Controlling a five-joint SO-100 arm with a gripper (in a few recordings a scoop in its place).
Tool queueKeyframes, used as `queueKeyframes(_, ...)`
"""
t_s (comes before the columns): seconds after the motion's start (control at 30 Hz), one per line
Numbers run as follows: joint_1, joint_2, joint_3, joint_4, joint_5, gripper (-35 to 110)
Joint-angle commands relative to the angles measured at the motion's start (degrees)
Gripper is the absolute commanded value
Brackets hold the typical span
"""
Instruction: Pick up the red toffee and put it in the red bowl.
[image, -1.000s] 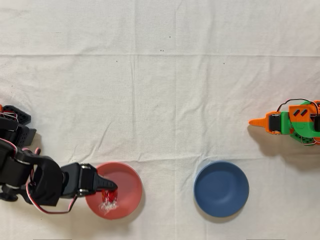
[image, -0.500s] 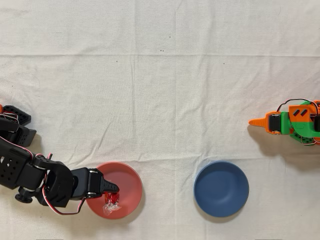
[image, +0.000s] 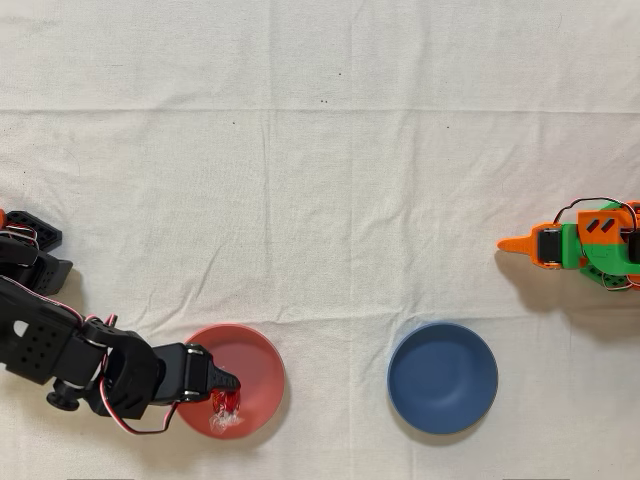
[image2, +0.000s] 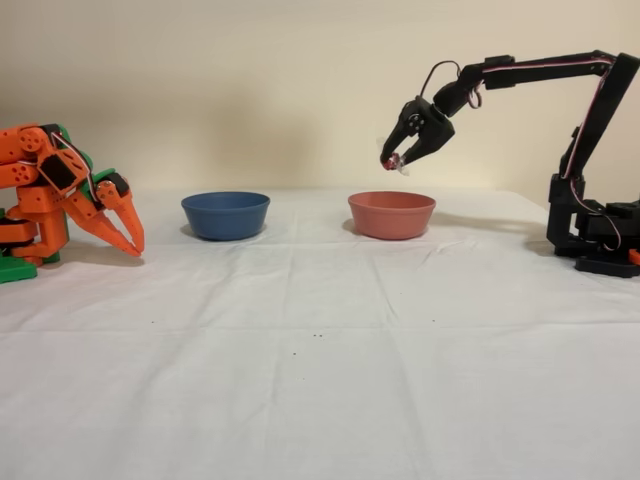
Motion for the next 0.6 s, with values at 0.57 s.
queueKeyframes(0.57,2.7,3.2,0.6,-3.3,1.1,34)
